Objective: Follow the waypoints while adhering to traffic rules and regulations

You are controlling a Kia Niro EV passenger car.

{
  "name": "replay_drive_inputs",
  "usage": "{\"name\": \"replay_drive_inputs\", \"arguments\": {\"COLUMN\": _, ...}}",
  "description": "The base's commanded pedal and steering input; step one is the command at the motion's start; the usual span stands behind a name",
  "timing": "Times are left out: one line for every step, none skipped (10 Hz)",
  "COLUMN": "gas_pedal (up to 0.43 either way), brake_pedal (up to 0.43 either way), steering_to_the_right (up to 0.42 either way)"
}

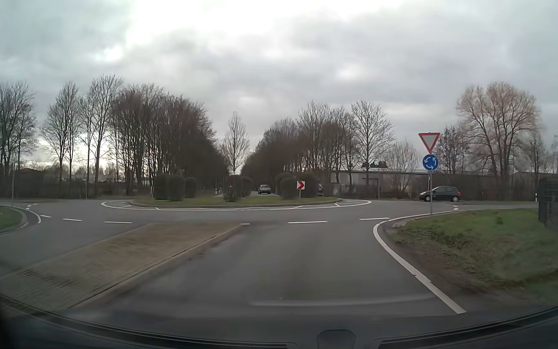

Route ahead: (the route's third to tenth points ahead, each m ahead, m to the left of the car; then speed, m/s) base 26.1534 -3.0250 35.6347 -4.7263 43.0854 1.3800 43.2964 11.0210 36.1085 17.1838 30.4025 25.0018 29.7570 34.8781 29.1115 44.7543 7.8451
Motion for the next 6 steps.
{"name": "replay_drive_inputs", "arguments": {"gas_pedal": 0.0, "brake_pedal": 0.305, "steering_to_the_right": 0.006}}
{"name": "replay_drive_inputs", "arguments": {"gas_pedal": 0.0, "brake_pedal": 0.311, "steering_to_the_right": 0.01}}
{"name": "replay_drive_inputs", "arguments": {"gas_pedal": 0.0, "brake_pedal": 0.311, "steering_to_the_right": 0.011}}
{"name": "replay_drive_inputs", "arguments": {"gas_pedal": 0.0, "brake_pedal": 0.317, "steering_to_the_right": 0.014}}
{"name": "replay_drive_inputs", "arguments": {"gas_pedal": 0.0, "brake_pedal": 0.317, "steering_to_the_right": 0.015}}
{"name": "replay_drive_inputs", "arguments": {"gas_pedal": 0.0, "brake_pedal": 0.329, "steering_to_the_right": 0.015}}
